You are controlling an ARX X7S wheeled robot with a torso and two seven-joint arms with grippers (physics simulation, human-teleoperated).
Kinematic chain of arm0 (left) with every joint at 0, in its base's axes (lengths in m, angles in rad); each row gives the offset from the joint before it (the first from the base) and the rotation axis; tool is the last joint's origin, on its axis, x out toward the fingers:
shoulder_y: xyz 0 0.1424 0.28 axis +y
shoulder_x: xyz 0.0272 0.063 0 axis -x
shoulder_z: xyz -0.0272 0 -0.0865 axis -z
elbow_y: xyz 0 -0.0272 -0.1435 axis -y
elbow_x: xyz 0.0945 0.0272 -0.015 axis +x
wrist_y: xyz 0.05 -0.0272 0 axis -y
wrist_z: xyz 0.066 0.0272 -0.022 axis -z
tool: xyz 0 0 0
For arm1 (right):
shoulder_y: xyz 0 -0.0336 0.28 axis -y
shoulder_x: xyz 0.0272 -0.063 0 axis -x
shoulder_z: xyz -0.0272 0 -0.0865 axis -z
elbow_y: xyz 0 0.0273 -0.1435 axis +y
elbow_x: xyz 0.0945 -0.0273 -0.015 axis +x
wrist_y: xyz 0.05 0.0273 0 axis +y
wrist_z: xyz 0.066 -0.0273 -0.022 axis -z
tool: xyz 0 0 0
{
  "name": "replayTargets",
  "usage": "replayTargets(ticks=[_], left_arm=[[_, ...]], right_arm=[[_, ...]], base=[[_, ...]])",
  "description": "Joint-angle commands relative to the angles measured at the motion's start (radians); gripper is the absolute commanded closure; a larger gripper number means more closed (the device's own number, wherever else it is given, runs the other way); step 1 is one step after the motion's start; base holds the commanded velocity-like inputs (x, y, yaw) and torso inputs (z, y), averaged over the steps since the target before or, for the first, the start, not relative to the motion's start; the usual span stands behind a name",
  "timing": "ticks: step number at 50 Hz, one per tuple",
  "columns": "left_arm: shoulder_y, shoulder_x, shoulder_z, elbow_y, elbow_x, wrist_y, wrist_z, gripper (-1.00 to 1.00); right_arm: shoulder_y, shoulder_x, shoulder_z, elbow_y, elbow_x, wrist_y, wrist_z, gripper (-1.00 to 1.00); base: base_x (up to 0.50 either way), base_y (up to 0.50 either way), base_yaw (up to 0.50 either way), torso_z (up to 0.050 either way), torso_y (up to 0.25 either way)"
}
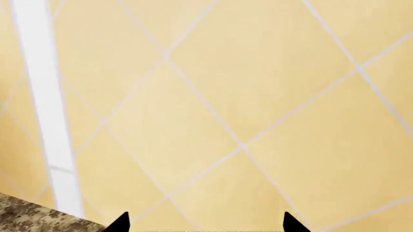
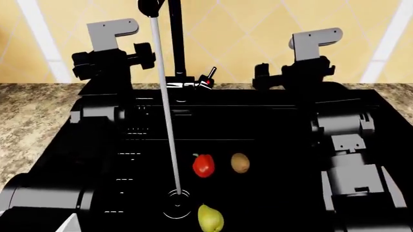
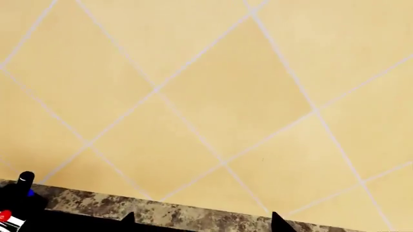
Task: Pick the pears and kiwis from the sink and place them in one bowl. Place the bell pepper in the other bowl. Then turn off the sink faucet.
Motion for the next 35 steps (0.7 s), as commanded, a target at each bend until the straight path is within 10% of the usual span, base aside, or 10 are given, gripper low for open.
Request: replayTargets(ticks=[1, 5, 14, 17, 24, 35], left_arm=[[0.012, -0.009, -0.010, 0.007, 0.014, -0.008, 0.037, -1.00], [0.055, -0.019, -0.001, 0.107, -0.003, -0.076, 0.127, -1.00], [0.505, -0.233, 0.083, 1.364, -0.262, -0.860, 0.361, -1.00], [0.594, -0.304, 0.050, 1.585, -0.345, -0.983, 0.376, -1.00], [0.682, -0.409, 0.009, 1.853, -0.468, -1.137, 0.411, -1.00], [0.726, -0.582, 0.076, 2.011, -0.511, -1.108, 0.553, -1.00]], right_arm=[[-0.066, 0.051, -0.014, -0.219, 0.023, 0.163, -0.020, -1.00], [-0.086, 0.088, -0.036, -0.358, 0.052, 0.294, -0.060, -1.00], [-0.208, 0.235, -0.058, -1.068, 0.248, 0.905, -0.153, -1.00], [-0.231, 0.362, -0.025, -1.162, 0.598, 0.959, 0.158, -1.00], [-0.081, 0.548, -0.156, -1.142, 1.640, 0.930, 0.863, -1.00], [0.048, 0.610, -0.390, -1.189, 1.930, 0.942, 0.905, -1.00]], base=[[0.50, 0.00, 0.00, 0.000, 0.000], [0.00, 0.00, 0.00, 0.000, 0.000], [0.00, 0.00, 0.00, 0.000, 0.000], [0.00, 0.00, 0.00, 0.000, 0.000], [0.00, 0.00, 0.00, 0.000, 0.000], [0.00, 0.00, 0.00, 0.000, 0.000]])
